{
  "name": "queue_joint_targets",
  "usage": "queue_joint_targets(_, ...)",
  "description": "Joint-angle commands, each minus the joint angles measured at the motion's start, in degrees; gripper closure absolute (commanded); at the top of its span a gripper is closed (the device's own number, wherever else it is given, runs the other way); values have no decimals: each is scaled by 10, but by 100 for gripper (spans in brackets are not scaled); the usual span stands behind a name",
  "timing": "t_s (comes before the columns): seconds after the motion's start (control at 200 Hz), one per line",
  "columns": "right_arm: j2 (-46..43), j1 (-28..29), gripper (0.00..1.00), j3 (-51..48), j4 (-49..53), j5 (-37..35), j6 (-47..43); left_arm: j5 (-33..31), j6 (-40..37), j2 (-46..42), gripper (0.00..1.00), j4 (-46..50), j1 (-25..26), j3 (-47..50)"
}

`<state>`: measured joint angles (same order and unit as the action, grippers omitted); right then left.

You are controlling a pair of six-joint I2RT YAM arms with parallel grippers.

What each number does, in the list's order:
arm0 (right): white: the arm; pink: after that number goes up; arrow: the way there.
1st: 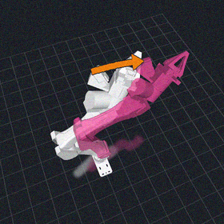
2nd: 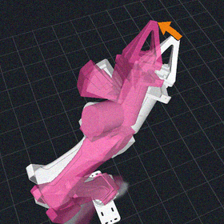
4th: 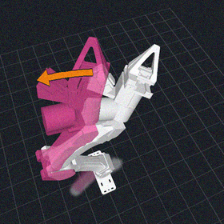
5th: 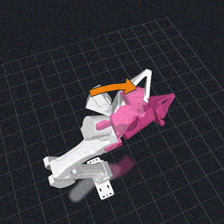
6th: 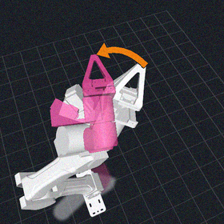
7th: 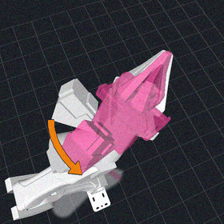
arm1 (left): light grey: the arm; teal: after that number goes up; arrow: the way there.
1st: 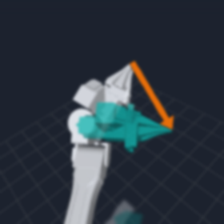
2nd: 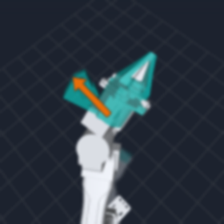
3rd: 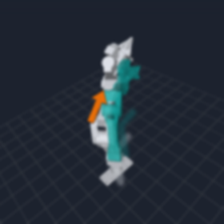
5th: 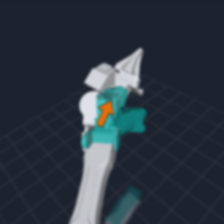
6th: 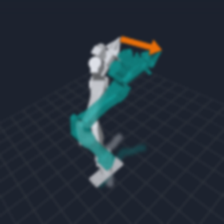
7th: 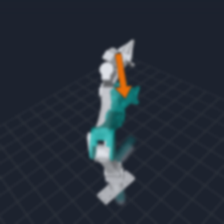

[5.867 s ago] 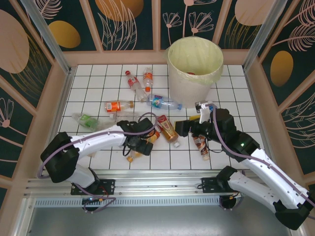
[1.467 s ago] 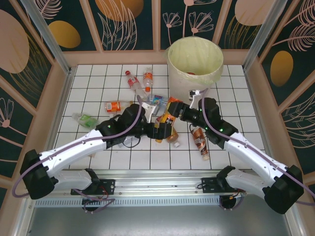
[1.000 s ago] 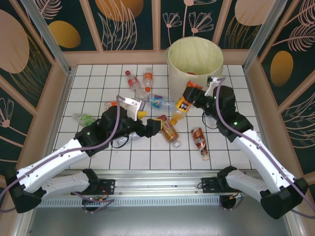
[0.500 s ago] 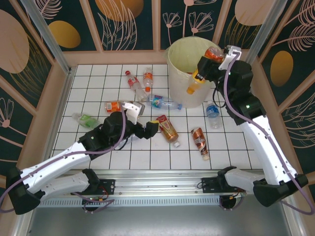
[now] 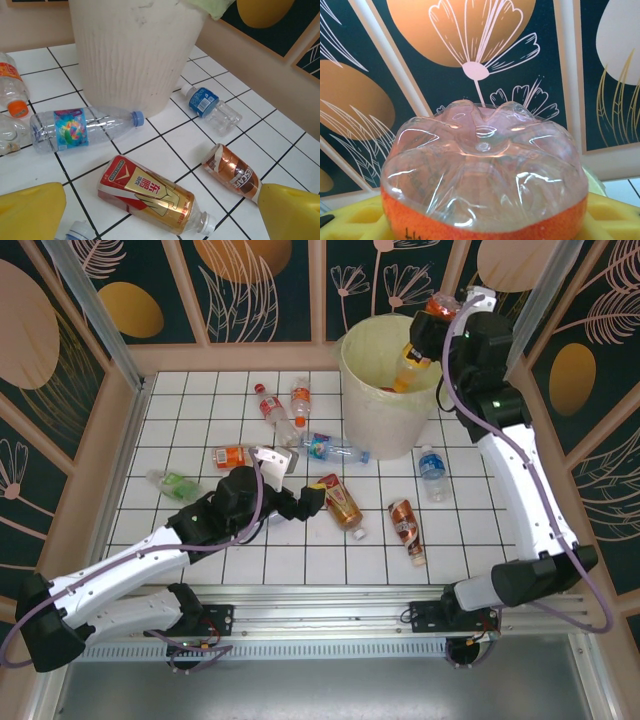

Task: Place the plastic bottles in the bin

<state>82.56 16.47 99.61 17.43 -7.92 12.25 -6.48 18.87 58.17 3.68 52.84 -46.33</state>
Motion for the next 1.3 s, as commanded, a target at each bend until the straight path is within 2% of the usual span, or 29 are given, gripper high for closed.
queue_joint_targets(0.0, 22, -5, 37, 41, -8, -6, -26, 3, -3, 3, 1, -14, 2, 3)
queue_joint_targets(0.54, 172, -7, 37, 115, 25, -12, -94, 0, 6, -6, 1, -10, 2, 1)
queue_joint_targets(1.296, 333, -19, 36, 161, 107, 19, -76, 3, 12, -1, 1, 2, 2, -3)
